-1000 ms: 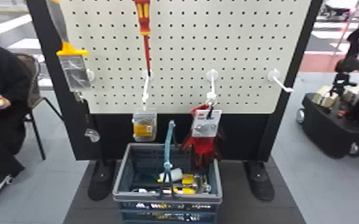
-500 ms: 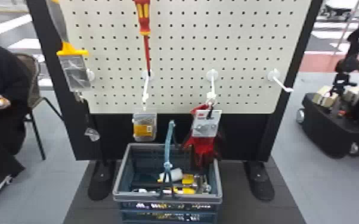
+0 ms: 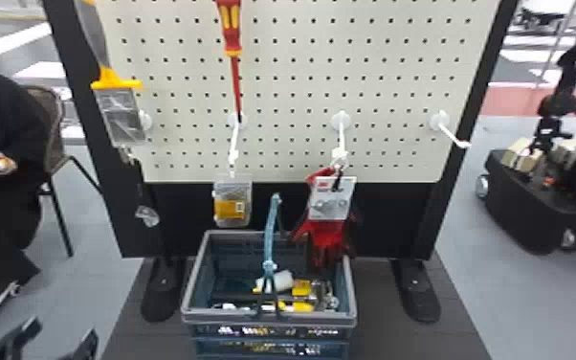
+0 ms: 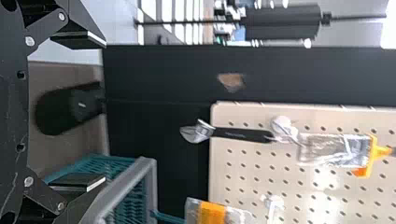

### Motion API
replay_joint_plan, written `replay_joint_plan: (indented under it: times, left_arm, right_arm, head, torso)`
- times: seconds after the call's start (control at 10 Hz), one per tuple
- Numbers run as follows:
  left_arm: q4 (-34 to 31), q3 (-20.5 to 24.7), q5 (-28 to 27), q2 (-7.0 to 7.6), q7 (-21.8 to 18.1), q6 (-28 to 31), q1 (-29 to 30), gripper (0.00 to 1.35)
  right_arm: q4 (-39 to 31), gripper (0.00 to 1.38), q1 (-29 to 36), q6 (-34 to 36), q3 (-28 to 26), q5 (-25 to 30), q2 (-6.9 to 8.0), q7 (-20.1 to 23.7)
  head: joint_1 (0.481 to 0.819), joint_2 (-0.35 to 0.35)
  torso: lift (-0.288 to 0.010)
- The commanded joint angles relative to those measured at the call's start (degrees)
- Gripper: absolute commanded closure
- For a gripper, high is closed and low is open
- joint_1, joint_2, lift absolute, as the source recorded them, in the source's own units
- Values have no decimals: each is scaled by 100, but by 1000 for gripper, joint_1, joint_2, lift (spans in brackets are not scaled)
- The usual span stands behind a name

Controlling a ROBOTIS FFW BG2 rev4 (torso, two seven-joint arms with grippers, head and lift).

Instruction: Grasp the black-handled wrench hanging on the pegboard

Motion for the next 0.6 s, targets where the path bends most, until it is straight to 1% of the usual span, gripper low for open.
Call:
replay_joint_plan:
  times: [0.0, 0.2, 0.3, 0.4, 0.5]
  left_arm:
    - [14, 327, -279, 46, -438, 495, -697, 277]
    - [140, 389, -182, 450, -614, 908, -1263, 274]
    - [436, 398, 11, 696, -921, 1180, -1632, 272]
    - [1040, 310, 249, 951, -1378, 1242, -2075, 272]
    - [1336, 204, 345, 1144, -1704, 1523, -2407, 271]
  right_arm:
    - [1, 133, 0, 0, 0, -9, 0, 1]
    - [15, 131, 0, 9, 9, -9, 0, 18]
    - [15, 131, -13, 9, 9, -9, 0, 36]
    - [29, 133, -25, 18, 9, -9, 9, 45]
    - [29, 133, -37, 18, 9, -9, 9, 53]
  head:
    - [549, 0]
    - [549, 0]
    - [549, 0]
    - [549, 0]
    - [549, 0]
  torso:
    - [-100]
    - [-100]
    - [-100]
    - [-100]
    - [-100]
